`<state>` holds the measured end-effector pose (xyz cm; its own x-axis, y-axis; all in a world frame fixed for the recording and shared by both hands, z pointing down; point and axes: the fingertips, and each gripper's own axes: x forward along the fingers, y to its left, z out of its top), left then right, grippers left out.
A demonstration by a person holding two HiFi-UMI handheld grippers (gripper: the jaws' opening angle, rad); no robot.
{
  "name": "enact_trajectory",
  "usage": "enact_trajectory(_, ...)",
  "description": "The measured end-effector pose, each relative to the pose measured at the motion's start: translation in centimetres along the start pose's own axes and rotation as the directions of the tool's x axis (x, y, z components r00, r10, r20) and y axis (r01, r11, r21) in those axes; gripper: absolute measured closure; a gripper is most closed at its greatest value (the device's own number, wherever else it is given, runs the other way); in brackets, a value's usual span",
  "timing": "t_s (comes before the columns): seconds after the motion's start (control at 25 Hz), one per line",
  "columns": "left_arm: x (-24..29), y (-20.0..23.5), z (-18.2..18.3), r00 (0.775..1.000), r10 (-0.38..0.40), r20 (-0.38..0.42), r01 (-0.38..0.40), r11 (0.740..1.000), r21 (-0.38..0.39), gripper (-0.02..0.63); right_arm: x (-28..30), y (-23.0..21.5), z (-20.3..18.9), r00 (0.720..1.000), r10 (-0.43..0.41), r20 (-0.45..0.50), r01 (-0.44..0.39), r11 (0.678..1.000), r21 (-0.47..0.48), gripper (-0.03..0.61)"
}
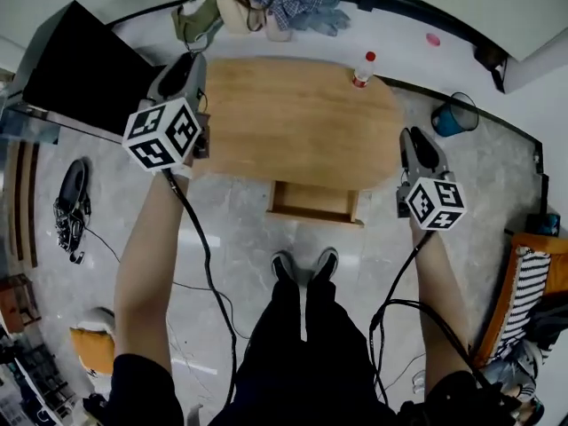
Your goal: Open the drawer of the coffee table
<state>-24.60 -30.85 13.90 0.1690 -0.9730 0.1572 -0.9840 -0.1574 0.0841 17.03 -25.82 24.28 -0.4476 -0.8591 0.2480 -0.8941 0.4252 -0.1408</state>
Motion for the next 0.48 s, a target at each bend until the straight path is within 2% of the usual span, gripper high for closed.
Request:
enact_trajectory(0.2,-3.7,-5.7,0.7,0.995,-0.090,-0.044,0.086,0.993,-0.075,0.518,-1.7,4.1,7.2,0.997,0.037,0.071,-0.035,0.999,-0.030,0.520)
enact_trajectory(0.36,-7.3,-10.7,2.7,0.983,-0.180,-0.036,0.179,0.983,-0.037,0.518,-3.9,6.8,12.1,0.988,0.064,0.142,-0.058,0.997,-0.040,0.532)
enact_trajectory(0.48,-10.3,-13.2,3.9,0.978,-0.209,-0.009,0.208,0.977,-0.034,0.518,-5.9,8.8,15.0,0.978,0.082,0.190,-0.076,0.996,-0.041,0.532)
